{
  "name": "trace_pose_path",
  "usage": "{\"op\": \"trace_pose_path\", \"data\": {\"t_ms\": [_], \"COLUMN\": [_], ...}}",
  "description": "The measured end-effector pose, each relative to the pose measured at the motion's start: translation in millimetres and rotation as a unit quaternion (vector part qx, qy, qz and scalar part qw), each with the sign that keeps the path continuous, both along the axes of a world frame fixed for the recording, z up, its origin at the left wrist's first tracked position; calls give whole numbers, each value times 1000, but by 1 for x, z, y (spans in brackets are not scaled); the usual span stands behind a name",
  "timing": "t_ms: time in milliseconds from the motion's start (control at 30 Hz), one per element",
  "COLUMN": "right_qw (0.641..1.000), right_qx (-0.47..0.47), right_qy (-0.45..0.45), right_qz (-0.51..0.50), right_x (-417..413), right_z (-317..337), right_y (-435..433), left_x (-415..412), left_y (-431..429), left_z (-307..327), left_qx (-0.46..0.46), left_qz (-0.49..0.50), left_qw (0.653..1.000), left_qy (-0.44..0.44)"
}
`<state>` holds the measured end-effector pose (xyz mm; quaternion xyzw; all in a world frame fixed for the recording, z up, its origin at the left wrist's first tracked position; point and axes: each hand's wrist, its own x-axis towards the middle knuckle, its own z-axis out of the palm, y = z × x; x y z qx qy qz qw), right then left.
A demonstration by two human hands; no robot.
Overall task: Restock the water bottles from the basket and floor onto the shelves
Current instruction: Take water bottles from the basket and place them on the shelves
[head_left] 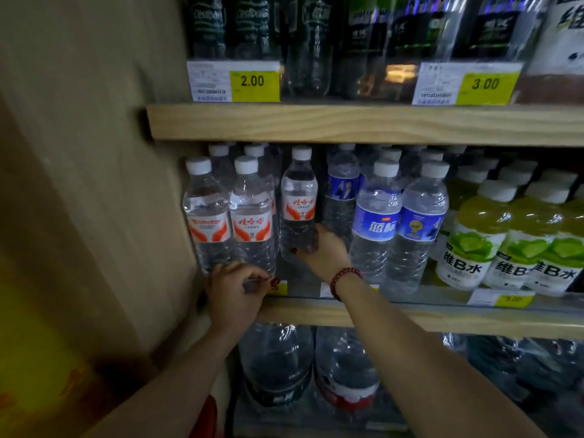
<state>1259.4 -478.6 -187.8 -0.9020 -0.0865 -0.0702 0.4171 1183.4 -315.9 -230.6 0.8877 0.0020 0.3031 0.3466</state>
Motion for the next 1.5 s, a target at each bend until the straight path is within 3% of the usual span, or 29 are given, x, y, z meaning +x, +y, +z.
{"op": "trace_pose_path", "data": {"t_ms": [167, 400, 667, 900, 1100, 1500], "right_qw": [998, 995, 984, 962, 936, 905], "right_qx": [35, -80, -127, -158, -186, -174], "right_qy": [53, 66, 83, 98, 155, 189], "right_qz": [-1, 16, -98, -199, -257, -338], "right_x": [-33, -95, -185, -267, -353, -520], "right_z": [28, 82, 154, 205, 228, 267], "right_y": [-7, -27, -72, -125, -185, -322], "left_x": [-18, -48, -88, -114, -165, -296], "left_y": [-9, -44, -55, -93, -148, -309], "left_z": [38, 113, 210, 259, 278, 322], "left_qx": [-1, 78, 194, 282, 315, 327], "left_qz": [-12, -52, -138, -277, -305, -377], "left_qw": [992, 983, 947, 901, 887, 853], "left_qy": [125, 155, 217, 178, 142, 153]}}
